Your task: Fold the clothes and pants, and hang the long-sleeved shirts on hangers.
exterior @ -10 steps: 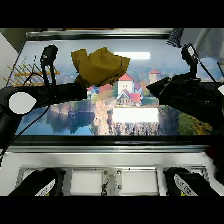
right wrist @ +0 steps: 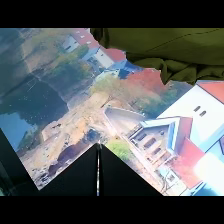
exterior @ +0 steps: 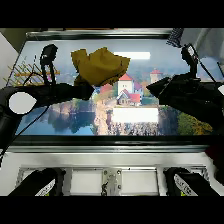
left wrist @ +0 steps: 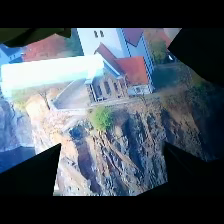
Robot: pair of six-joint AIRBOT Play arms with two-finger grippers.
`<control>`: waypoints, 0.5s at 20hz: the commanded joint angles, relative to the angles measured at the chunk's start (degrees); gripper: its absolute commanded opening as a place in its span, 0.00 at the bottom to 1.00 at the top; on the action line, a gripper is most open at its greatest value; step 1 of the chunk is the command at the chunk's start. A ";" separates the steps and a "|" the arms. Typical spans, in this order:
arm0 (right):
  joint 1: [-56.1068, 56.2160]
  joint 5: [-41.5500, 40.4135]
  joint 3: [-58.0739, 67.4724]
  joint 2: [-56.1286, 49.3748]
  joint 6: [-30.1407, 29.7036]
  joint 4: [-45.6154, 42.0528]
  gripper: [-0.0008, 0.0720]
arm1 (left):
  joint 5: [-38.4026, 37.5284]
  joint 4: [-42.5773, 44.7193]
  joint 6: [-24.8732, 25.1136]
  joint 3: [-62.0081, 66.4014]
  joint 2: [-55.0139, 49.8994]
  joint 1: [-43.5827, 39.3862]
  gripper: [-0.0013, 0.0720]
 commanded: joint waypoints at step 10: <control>0.04 0.00 -0.02 -0.04 0.00 0.02 0.03 | 6.38 -0.07 4.50 23.80 -39.69 15.47 0.98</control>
